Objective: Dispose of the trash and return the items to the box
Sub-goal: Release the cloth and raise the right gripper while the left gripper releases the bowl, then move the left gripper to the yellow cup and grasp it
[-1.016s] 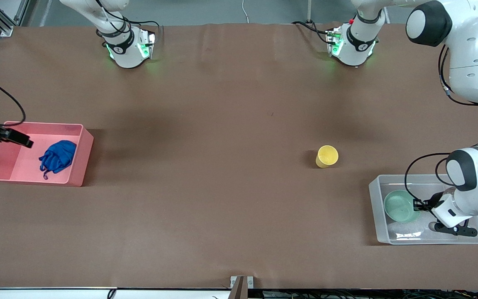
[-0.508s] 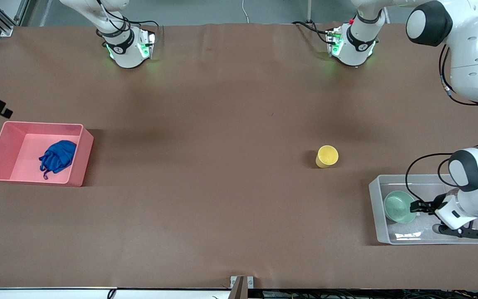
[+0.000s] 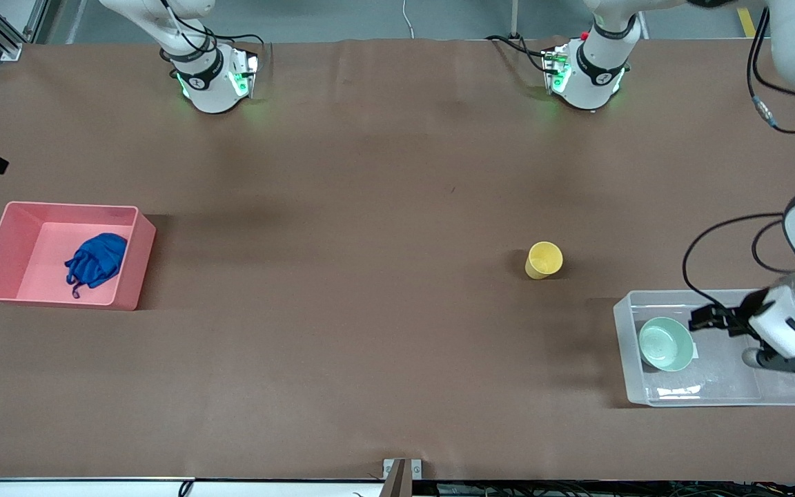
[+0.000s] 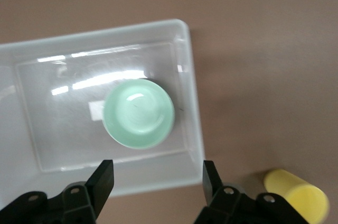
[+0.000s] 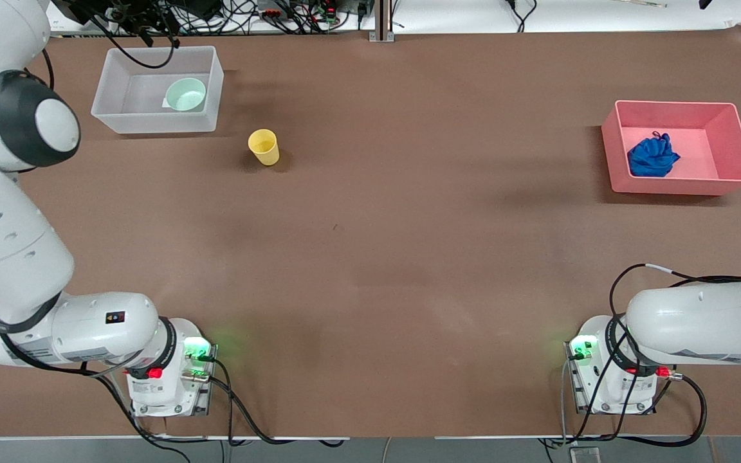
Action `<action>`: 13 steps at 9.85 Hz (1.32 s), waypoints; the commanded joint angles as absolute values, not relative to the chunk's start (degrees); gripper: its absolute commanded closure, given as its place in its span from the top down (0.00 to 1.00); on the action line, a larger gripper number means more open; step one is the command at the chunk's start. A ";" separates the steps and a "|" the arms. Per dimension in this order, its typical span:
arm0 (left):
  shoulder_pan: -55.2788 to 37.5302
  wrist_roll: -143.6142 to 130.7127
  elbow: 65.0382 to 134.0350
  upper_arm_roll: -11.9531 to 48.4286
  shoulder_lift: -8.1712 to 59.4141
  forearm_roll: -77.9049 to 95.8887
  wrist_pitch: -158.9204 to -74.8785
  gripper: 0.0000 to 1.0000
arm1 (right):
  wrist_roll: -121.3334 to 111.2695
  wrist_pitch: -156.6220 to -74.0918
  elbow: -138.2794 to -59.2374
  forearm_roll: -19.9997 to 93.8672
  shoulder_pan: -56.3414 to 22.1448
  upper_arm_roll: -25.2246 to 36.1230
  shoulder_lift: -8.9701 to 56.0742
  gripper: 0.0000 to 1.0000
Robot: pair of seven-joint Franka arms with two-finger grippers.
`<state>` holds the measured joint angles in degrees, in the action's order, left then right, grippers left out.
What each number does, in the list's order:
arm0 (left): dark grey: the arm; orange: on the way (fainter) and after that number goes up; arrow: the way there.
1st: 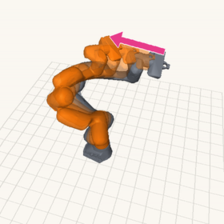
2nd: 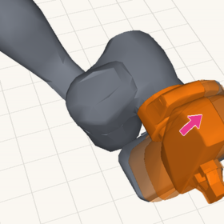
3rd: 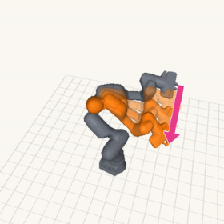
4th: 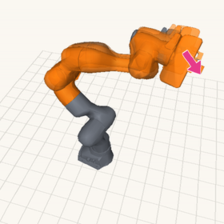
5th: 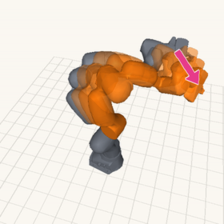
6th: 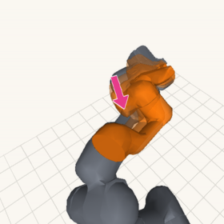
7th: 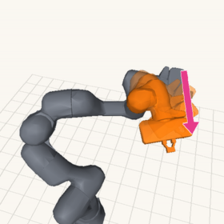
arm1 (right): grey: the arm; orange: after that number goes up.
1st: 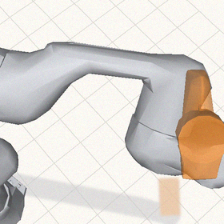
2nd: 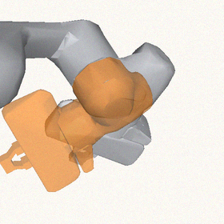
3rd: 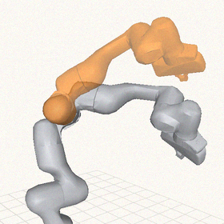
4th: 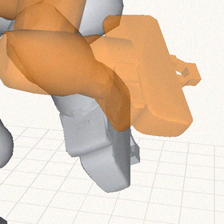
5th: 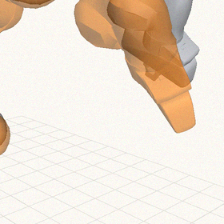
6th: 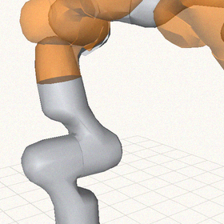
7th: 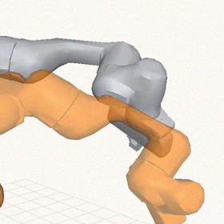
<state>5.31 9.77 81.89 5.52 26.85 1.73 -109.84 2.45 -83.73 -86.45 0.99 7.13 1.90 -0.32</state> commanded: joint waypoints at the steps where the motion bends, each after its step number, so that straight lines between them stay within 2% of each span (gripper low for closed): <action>1: 5.80 4.69 98.04 9.73 17.79 0.88 -113.36 0.78 | 1.32 -84.29 -86.49 0.53 7.65 1.06 -0.88 1.00; 3: 5.89 1.16 111.03 12.56 11.98 0.97 -121.69 0.80 | -2.35 -84.29 -86.22 0.53 8.00 1.40 -0.70 1.00; 7: 5.71 -5.00 120.04 17.57 15.19 0.97 -134.61 0.80 | -2.20 -83.94 -85.26 0.53 7.74 1.14 -0.79 1.00; 9: 5.19 -5.97 120.76 18.89 19.58 0.97 -138.85 0.82 | -2.02 -83.14 -85.17 0.53 7.73 1.14 -0.70 1.00; 12: 2.73 -5.98 120.94 18.81 23.63 0.53 -140.97 0.82 | -2.02 -83.15 -85.17 0.53 7.73 1.14 -0.70 1.00; 13: 2.55 -5.98 120.94 18.72 24.51 0.27 -141.06 0.76 | -2.02 -83.14 -85.17 0.53 7.73 1.14 -0.70 1.00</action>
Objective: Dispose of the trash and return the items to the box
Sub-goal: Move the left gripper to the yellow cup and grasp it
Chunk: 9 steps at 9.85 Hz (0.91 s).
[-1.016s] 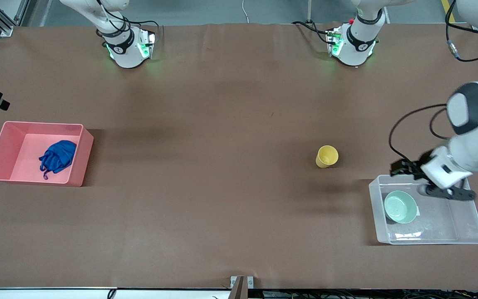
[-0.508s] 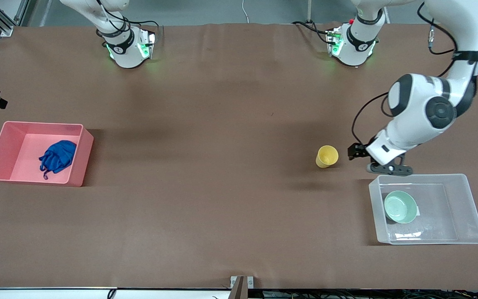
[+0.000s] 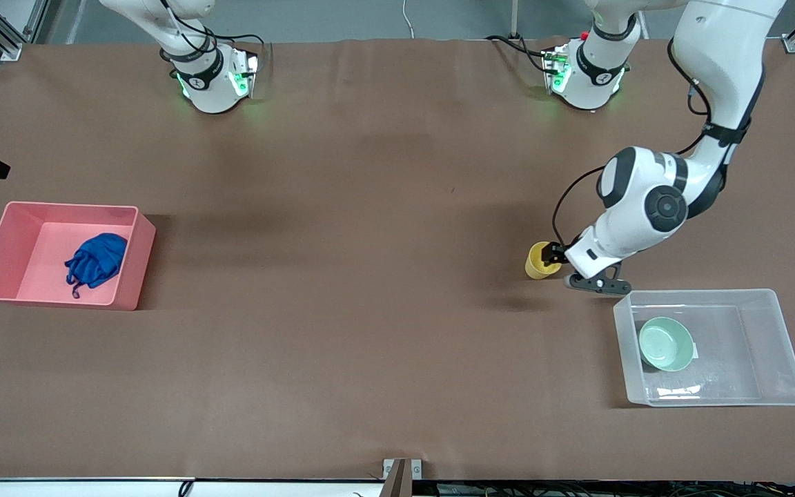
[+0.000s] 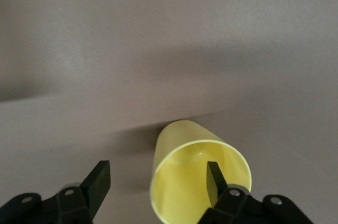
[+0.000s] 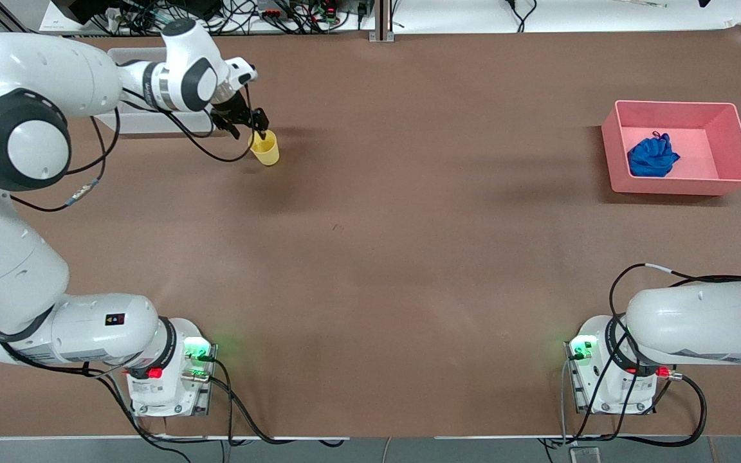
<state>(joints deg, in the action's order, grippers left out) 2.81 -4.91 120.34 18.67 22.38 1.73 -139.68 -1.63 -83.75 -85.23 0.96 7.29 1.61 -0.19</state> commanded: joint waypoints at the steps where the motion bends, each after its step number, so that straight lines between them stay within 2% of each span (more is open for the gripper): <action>1: 2.64 -5.98 121.02 18.81 25.30 0.09 -141.67 0.53 | -2.02 -83.14 -85.25 0.53 7.73 1.14 -0.70 1.00; 2: 2.64 -5.98 121.03 18.81 25.75 0.00 -141.77 0.18 | -2.02 -83.14 -85.17 0.53 7.73 1.14 -0.70 1.00; 3: 2.81 -5.72 120.94 18.81 25.75 -0.09 -142.64 0.04 | -1.93 -83.06 -85.25 0.53 7.73 1.14 -0.70 1.00; 4: 2.81 -5.63 120.94 18.81 25.49 -0.09 -143.34 0.00 | -1.93 -83.14 -85.25 0.53 7.73 1.14 -0.70 1.00; 7: 3.43 -4.66 120.68 18.81 21.12 -0.09 -142.21 0.00 | -1.93 -83.06 -85.34 0.61 7.73 1.14 -0.70 1.00; 9: 6.31 -4.13 117.62 18.90 18.29 -0.09 -139.41 0.00 | -1.93 -83.06 -85.34 0.61 7.73 1.14 -0.79 1.00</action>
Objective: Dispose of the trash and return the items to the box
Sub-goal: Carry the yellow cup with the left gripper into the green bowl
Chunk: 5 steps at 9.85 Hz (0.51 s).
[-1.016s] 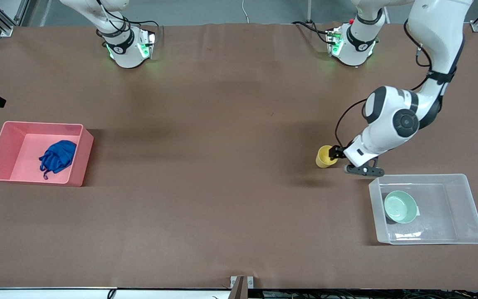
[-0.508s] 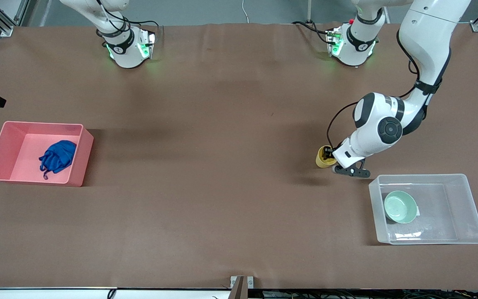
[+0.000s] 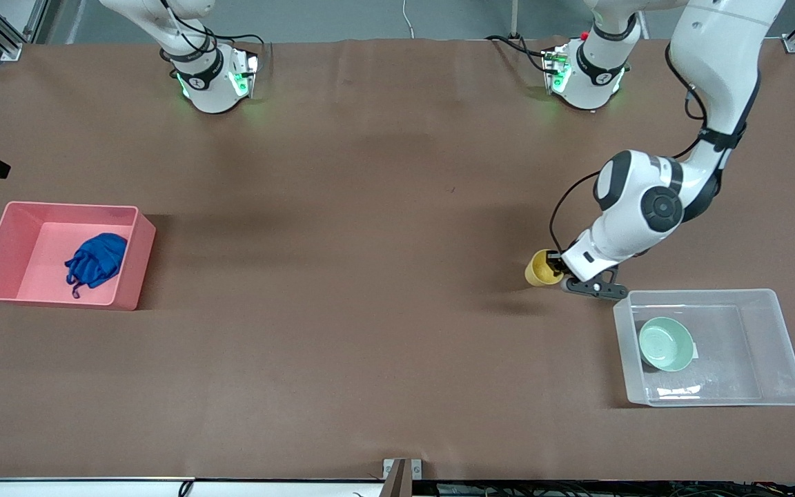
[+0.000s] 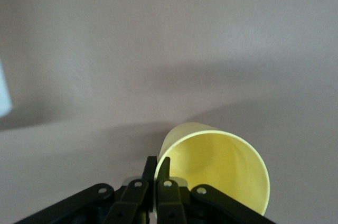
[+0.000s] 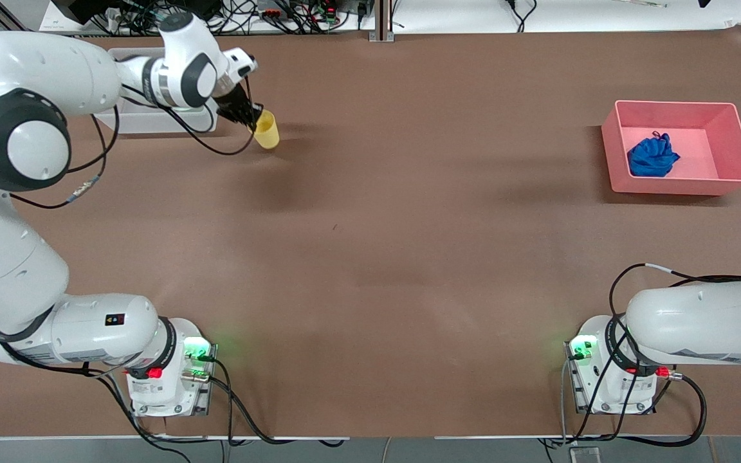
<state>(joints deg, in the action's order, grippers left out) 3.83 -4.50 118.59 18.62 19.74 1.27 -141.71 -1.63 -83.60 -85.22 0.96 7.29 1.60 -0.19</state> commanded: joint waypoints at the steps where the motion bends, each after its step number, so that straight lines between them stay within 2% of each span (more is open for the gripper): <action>1: 7.02 -3.26 114.12 18.90 18.19 0.00 -135.83 0.00 | -1.93 -83.14 -85.25 0.53 7.73 1.14 -0.70 1.00; 3: 9.57 -0.72 103.33 18.72 19.24 0.00 -125.12 0.00 | -1.93 -83.06 -85.34 0.53 7.73 1.14 -0.70 1.00; 5: 11.94 3.58 92.51 18.55 24.14 -0.09 -118.50 0.00 | -1.93 -83.06 -85.34 0.62 7.73 1.14 -0.70 1.00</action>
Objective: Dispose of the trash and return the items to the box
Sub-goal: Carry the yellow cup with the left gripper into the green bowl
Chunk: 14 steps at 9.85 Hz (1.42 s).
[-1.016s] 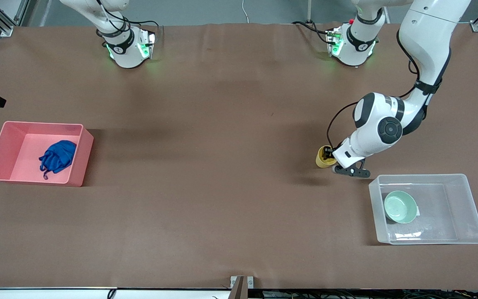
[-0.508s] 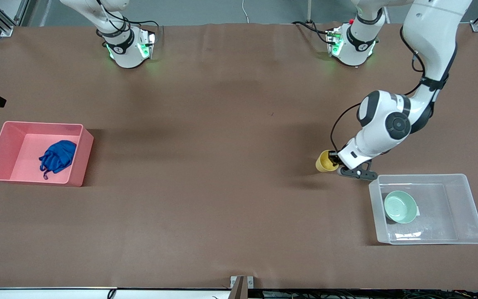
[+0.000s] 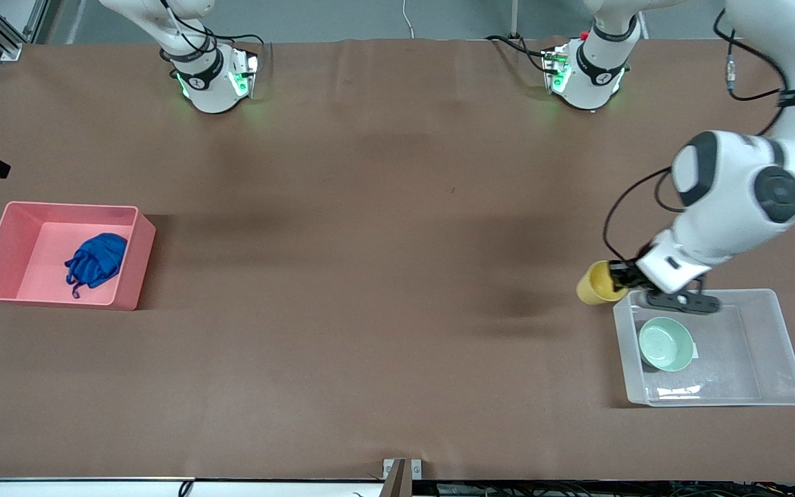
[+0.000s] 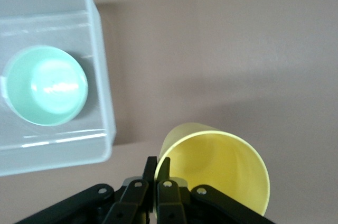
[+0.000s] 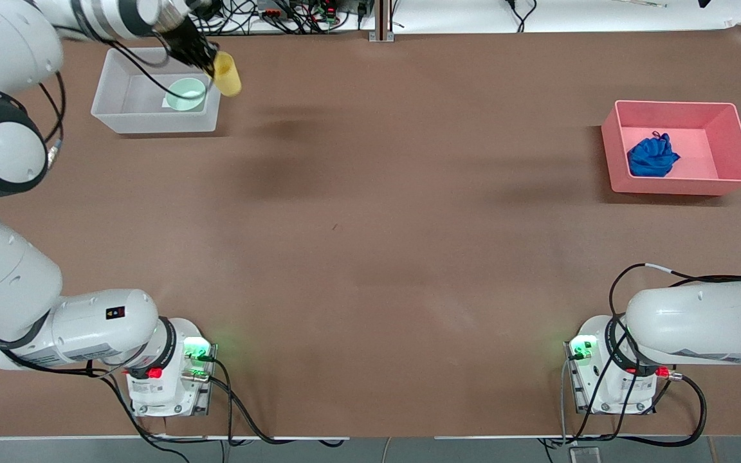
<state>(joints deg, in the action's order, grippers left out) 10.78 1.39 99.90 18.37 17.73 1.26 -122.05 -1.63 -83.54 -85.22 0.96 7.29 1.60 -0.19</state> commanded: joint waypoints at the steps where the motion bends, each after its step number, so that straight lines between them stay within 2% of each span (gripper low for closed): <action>1: 12.74 5.69 88.55 18.20 26.52 -0.17 -117.69 0.00 | -1.93 -83.06 -85.34 0.53 7.73 1.14 -0.70 1.00; 4: 17.30 14.02 77.21 17.67 35.65 -0.09 -117.68 0.00 | -1.93 -83.06 -85.43 0.53 7.73 1.14 -0.70 1.00; 6: 17.93 17.04 72.88 15.57 40.85 -0.18 -118.21 0.00 | -1.93 -82.97 -85.43 0.62 7.65 1.14 -0.79 1.00; 8: 17.93 19.32 72.77 13.37 43.41 -0.18 -120.22 0.00 | -1.93 -82.97 -85.43 0.62 7.65 1.14 -0.79 1.00; 12: 18.02 19.69 75.23 13.18 45.87 -3.92 -121.11 0.00 | -1.93 -82.97 -85.52 0.62 7.65 1.14 -0.79 1.00; 14: 18.19 18.81 78.65 13.18 46.32 -6.24 -124.96 0.01 | -1.85 -82.97 -85.52 0.62 7.65 1.14 -0.79 1.00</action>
